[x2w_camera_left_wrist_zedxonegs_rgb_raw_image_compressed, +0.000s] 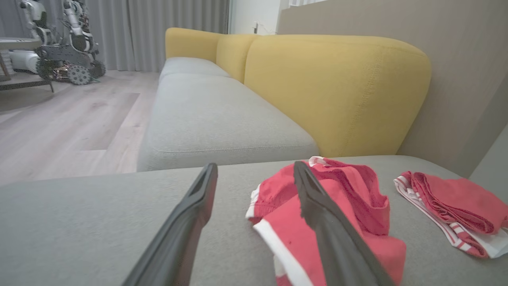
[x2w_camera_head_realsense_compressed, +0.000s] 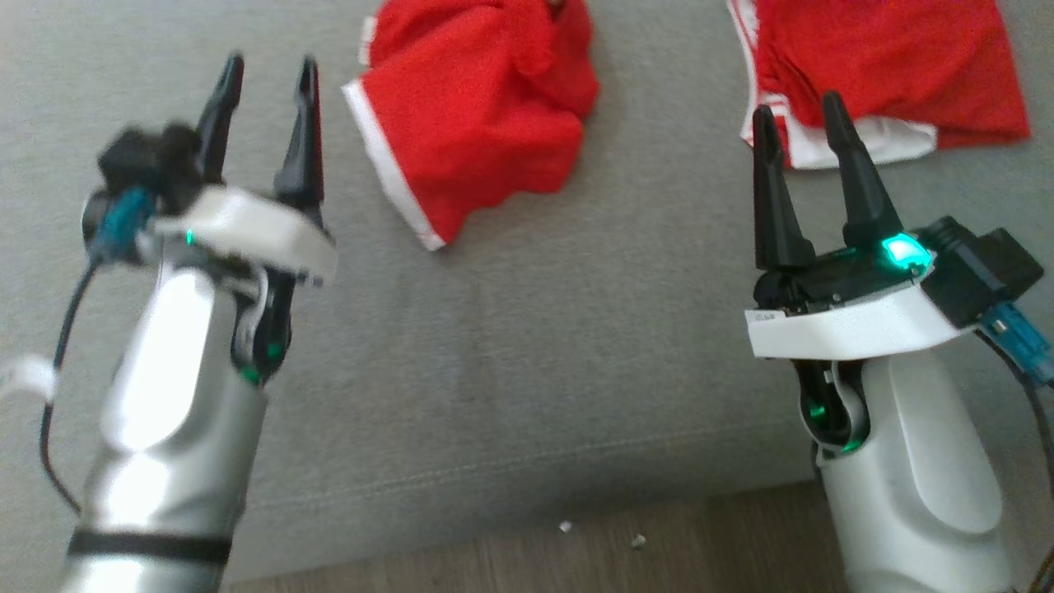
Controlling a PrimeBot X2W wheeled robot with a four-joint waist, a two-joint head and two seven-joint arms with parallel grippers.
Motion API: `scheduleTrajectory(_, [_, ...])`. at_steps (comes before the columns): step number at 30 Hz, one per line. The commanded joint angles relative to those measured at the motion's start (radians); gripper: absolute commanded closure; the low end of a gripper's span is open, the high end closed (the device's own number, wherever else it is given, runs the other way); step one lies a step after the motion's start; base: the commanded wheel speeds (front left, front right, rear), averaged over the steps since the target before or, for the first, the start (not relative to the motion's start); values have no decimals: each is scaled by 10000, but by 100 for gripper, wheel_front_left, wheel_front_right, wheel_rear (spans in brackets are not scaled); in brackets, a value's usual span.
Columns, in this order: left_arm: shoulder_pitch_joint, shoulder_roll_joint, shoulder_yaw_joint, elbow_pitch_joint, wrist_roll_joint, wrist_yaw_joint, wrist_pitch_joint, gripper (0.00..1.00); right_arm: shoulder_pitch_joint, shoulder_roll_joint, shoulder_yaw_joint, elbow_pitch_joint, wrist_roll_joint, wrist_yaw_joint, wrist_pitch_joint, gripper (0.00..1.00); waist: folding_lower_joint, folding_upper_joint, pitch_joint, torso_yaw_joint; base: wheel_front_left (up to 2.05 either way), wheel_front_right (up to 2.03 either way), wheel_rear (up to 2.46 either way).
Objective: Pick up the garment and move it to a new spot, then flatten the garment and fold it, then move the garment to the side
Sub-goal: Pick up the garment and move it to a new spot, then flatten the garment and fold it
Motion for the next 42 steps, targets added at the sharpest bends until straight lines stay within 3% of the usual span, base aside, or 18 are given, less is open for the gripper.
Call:
scheduleTrajectory(1, [96, 351, 392, -630, 114, 29, -114, 0, 36, 143, 119, -297, -86, 35, 23, 0, 0, 0, -466, 559, 0, 0, 0])
scheduleTrajectory(9, [2676, 196, 1250, -3111, 312, 225, -118, 0, 669, 143, -335, -222, -453, 35, 284, 0, 0, 0, -834, 1295, 0, 0, 0])
scheduleTrajectory(17, [4489, -586, 2233, -4465, 525, 80, -119, 0, 933, 143, -469, -202, -553, 35, 439, 0, 0, 0, -1075, 1506, 0, 0, 0])
scheduleTrajectory(24, [4795, -841, 2364, -4533, 835, -230, -119, 0, 971, 143, -357, -203, -726, 35, 658, 0, 0, 0, -1215, 1731, 0, 0, 0])
scheduleTrajectory(29, [4761, -927, 2441, -4502, 907, -386, -120, 0, 742, 136, 737, 244, -699, 35, 1322, 0, 0, 0, -1147, 2066, 0, 0, 0])
scheduleTrajectory(34, [4730, -950, 2358, -4408, 904, -448, -120, 0, 216, 85, 1583, 1235, -688, 35, 1868, 0, 0, 0, -921, 2485, 0, 0, 0])
scheduleTrajectory(42, [4619, -956, 1995, -4188, 582, -344, -120, 0, -823, -61, 1976, 3273, -675, 35, 2195, 0, 0, 0, -520, 3297, 0, 0, 0])
